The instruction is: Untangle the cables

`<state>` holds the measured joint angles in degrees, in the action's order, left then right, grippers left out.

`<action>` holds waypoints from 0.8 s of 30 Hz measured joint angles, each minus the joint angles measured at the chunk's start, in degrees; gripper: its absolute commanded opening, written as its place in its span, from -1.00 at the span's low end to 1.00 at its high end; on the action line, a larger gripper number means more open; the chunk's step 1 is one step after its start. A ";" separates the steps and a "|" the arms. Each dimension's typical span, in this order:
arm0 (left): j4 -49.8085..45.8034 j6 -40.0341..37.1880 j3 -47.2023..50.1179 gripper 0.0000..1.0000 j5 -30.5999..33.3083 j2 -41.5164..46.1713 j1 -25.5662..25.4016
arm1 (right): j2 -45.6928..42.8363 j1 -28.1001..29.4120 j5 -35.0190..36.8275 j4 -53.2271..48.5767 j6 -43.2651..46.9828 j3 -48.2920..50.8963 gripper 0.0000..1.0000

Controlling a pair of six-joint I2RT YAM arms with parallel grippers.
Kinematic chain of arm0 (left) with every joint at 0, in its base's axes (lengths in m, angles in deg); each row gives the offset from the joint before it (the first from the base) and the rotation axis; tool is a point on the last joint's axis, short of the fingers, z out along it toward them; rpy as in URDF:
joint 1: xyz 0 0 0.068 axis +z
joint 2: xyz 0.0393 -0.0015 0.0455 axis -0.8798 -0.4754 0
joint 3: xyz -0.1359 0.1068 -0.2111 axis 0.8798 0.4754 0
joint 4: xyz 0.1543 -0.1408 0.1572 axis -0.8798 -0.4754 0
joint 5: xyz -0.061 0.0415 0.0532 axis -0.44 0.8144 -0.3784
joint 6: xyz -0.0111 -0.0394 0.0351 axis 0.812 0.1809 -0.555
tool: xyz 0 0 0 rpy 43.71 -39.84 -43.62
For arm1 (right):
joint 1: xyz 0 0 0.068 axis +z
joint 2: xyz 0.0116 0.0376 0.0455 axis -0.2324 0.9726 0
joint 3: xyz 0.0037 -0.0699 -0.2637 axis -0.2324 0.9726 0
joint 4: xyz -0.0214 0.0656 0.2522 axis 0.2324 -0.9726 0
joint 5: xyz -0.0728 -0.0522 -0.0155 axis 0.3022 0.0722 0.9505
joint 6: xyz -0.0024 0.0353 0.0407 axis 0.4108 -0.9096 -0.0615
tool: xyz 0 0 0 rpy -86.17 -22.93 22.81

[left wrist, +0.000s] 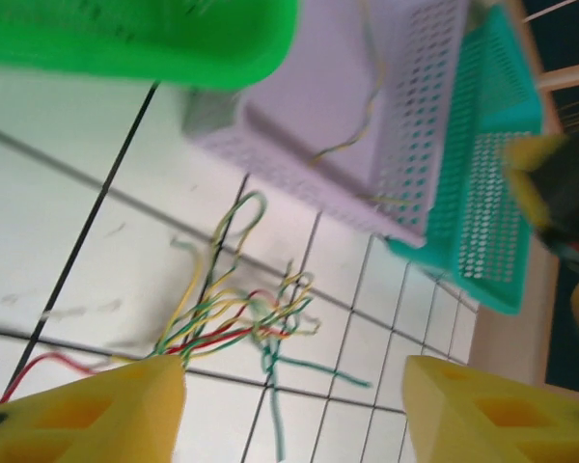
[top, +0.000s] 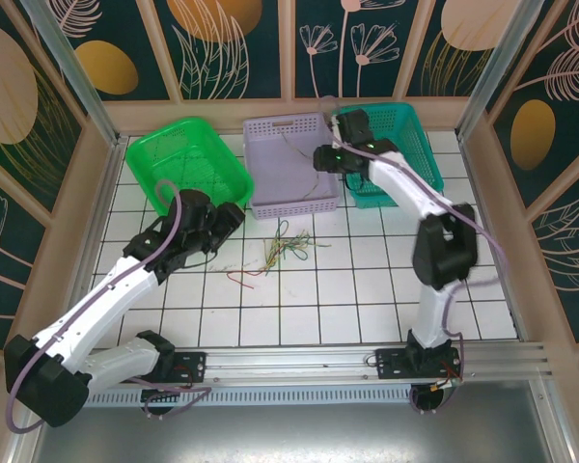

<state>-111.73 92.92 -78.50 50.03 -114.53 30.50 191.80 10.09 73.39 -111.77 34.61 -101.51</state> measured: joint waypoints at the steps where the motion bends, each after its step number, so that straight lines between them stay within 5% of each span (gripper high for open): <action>1: 0.26 0.94 1.42 0.08 -0.90 -0.07 -0.02 | -4.87 0.11 0.22 1.03 -3.15 4.55 -0.19; 6: 4.26 5.81 6.16 0.05 -5.09 -2.62 -1.77 | -29.51 3.63 -1.77 6.91 -26.75 30.97 -0.07; 9: 8.33 9.11 6.73 0.09 -6.58 -5.35 -3.56 | -35.58 9.44 -2.54 11.23 -41.38 43.32 0.02; 16: 15.21 16.33 6.78 0.29 -7.15 -12.31 -7.58 | -30.77 13.42 -4.52 25.66 -67.82 57.40 0.05; 24: 25.22 26.34 9.20 0.41 -7.50 -16.68 -8.44 | -20.98 13.16 -5.44 40.98 -81.57 57.44 0.01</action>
<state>-86.50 119.25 -69.29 42.53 -131.21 22.07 170.82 23.25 67.95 -70.79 -46.96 -44.07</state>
